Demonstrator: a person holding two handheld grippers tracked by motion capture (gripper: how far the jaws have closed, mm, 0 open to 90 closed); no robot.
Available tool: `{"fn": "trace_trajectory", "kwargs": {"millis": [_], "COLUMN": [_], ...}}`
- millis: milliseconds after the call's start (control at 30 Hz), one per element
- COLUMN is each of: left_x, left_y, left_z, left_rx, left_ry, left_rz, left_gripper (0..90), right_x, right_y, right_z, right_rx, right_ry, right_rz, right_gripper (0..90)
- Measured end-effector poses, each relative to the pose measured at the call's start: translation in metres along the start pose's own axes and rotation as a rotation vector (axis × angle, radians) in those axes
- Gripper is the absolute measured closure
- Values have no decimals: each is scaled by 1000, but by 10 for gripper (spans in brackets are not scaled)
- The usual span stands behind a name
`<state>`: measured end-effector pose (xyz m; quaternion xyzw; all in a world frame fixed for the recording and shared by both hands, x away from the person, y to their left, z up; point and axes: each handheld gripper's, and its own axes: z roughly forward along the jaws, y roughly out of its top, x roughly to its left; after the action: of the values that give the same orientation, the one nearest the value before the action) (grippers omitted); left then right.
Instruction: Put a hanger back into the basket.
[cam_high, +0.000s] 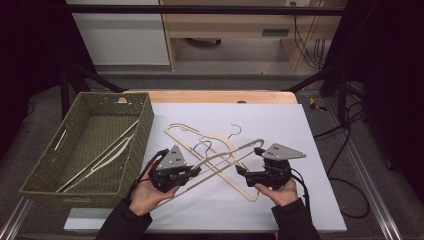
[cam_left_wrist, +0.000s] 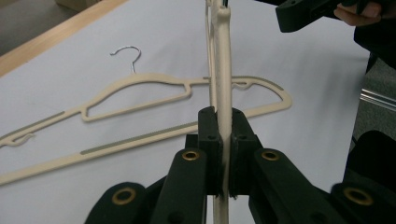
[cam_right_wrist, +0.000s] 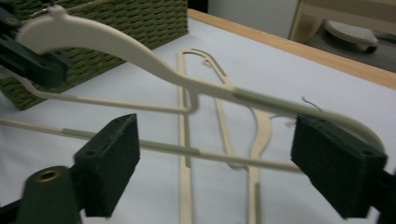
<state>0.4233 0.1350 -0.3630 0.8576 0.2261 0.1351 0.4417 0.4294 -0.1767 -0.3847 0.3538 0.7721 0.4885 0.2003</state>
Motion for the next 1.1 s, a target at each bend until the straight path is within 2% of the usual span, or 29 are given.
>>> {"fn": "trace_trajectory", "kwargs": {"millis": [133,233,367,433,633,867,1033,1100], "left_x": [0,1,3,5,17,40,63,74], "left_y": [3,6,13,18,38,51,51,50], "left_z": [-10,-19,-34,-42,-64,-94,-115,-125], "left_rx": [-21,-45,-80,-92,-101,-96,-67,-55], "left_ry": [18,29,46,48,76,91,175,196], "left_rz": [-12,-15,-6,-2,11,21,15,11], "left_gripper": [859,859,859,859,859,859,858,858], "right_x": [-10,-17,-25,-26,-29,-32,-33,-33], "right_y": [-8,-14,-20,-22,-24,-26,-26,-26], "right_z": [-7,-9,-11,-11,-13,-17,-19,-18], "right_rx": [-18,-30,-18,-20,-15,-15,-23,-19], "right_ry": [-49,-65,-81,-87,-112,-125,-131,-130], "right_rz": [25,50,60,77,78,89,93,88], "right_gripper": [106,104,103,99,84,78,75,75]}}
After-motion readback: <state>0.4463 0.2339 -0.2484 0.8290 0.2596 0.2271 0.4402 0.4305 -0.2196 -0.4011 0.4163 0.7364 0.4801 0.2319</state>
